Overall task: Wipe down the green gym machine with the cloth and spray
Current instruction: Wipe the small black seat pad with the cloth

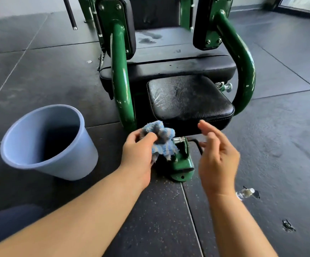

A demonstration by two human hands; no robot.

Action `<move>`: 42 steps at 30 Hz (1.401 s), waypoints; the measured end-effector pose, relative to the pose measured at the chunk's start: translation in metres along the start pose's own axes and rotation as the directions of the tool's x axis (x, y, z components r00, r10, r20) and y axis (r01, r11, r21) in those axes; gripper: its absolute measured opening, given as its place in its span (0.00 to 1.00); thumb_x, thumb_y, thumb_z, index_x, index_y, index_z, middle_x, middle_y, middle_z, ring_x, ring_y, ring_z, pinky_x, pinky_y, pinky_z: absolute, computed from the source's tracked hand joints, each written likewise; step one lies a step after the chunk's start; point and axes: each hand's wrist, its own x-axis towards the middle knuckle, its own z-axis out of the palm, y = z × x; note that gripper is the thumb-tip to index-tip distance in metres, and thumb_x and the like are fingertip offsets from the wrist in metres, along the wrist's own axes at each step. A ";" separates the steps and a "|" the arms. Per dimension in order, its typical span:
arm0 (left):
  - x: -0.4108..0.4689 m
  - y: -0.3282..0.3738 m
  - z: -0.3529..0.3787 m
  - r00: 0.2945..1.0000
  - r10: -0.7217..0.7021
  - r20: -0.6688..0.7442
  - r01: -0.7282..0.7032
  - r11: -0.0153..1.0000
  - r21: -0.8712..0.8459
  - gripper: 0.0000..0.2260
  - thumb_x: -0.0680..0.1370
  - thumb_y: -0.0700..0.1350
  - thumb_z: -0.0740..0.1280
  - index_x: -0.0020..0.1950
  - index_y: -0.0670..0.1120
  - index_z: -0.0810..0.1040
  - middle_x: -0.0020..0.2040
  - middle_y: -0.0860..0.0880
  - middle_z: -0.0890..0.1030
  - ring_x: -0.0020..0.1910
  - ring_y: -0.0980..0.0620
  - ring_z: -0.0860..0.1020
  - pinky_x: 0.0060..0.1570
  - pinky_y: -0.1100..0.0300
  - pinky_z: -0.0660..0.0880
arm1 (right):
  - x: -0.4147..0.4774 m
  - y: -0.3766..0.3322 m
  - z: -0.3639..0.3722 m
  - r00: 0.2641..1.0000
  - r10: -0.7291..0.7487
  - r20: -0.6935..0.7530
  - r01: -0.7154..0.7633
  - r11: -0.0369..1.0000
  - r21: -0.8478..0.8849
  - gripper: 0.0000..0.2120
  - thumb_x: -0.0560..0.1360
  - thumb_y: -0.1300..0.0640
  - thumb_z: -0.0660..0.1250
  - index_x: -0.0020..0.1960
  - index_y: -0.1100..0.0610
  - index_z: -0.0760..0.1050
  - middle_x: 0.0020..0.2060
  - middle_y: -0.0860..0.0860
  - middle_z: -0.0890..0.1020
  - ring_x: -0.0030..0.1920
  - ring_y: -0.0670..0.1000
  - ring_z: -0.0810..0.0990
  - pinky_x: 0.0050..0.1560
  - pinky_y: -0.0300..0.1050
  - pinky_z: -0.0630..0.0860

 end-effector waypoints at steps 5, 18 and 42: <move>0.004 -0.002 0.032 0.952 0.201 -0.231 -0.211 0.977 -0.019 0.14 0.73 0.43 0.61 0.57 0.50 0.79 0.47 0.52 0.82 0.44 0.53 0.78 0.49 0.56 0.76 | 0.084 -0.020 -0.006 0.993 -0.010 -0.119 -0.016 0.977 -0.213 0.17 0.73 0.52 0.55 0.53 0.49 0.81 0.46 0.49 0.83 0.53 0.52 0.78 0.55 0.49 0.75; 0.069 0.046 0.064 0.952 0.154 -0.263 0.005 0.856 0.517 0.15 0.83 0.47 0.55 0.64 0.41 0.73 0.60 0.44 0.77 0.54 0.49 0.79 0.49 0.61 0.72 | 0.123 -0.034 0.037 0.971 0.082 0.225 0.107 0.691 -0.715 0.17 0.78 0.55 0.57 0.60 0.45 0.80 0.66 0.51 0.77 0.74 0.52 0.63 0.70 0.49 0.61; 0.166 0.101 0.116 0.823 0.230 -0.519 0.073 0.864 0.498 0.19 0.85 0.45 0.46 0.70 0.38 0.64 0.70 0.38 0.68 0.67 0.41 0.68 0.64 0.53 0.61 | 0.186 -0.003 0.060 0.954 0.010 0.299 0.218 0.661 -0.718 0.13 0.74 0.56 0.61 0.53 0.57 0.82 0.53 0.57 0.82 0.56 0.61 0.77 0.55 0.51 0.75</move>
